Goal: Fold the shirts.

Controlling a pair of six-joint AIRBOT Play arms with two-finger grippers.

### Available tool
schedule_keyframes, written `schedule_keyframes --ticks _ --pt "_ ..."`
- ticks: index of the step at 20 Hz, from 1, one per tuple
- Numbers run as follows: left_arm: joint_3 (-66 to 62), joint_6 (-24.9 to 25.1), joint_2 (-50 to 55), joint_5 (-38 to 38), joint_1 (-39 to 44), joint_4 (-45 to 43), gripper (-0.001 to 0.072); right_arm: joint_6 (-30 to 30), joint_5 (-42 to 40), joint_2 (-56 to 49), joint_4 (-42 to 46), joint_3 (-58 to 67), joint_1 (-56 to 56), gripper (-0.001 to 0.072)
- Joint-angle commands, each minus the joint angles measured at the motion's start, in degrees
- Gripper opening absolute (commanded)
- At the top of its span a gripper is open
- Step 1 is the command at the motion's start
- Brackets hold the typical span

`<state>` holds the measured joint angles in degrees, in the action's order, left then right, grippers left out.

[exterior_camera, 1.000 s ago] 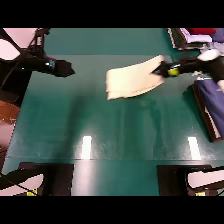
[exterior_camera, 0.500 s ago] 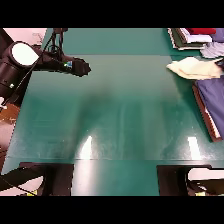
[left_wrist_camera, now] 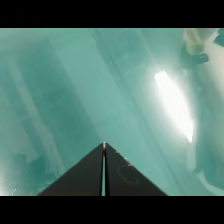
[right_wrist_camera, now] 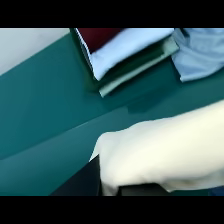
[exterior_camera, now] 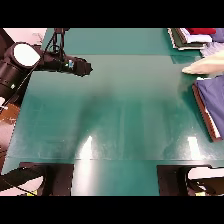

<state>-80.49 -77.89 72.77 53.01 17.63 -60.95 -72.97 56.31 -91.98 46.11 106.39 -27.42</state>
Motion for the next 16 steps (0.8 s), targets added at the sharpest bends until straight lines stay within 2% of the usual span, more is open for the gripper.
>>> schedule_keyframes --ticks 1,3,5,13,16 --pt "0.0 -0.1 0.0 1.5 0.0 0.0 0.0028 0.0 4.4 -0.2 0.1 8.4 -0.6 0.0015" --pt "0.0 -0.1 0.0 2.1 0.0 0.0 0.0028 0.0 5.9 0.2 0.7 11.7 -0.6 0.0015" --pt "0.0 -0.1 0.0 3.0 0.0 0.0 0.0028 0.1 4.7 2.5 1.0 10.0 -0.5 0.0015" --pt "0.0 -0.1 0.0 5.7 0.0 0.1 0.0028 0.0 10.5 15.3 26.4 -5.5 -0.6 0.0015" --pt "0.0 -0.1 0.0 6.2 0.0 0.1 0.0028 -0.1 12.4 21.3 28.6 -13.4 -2.1 0.0014"
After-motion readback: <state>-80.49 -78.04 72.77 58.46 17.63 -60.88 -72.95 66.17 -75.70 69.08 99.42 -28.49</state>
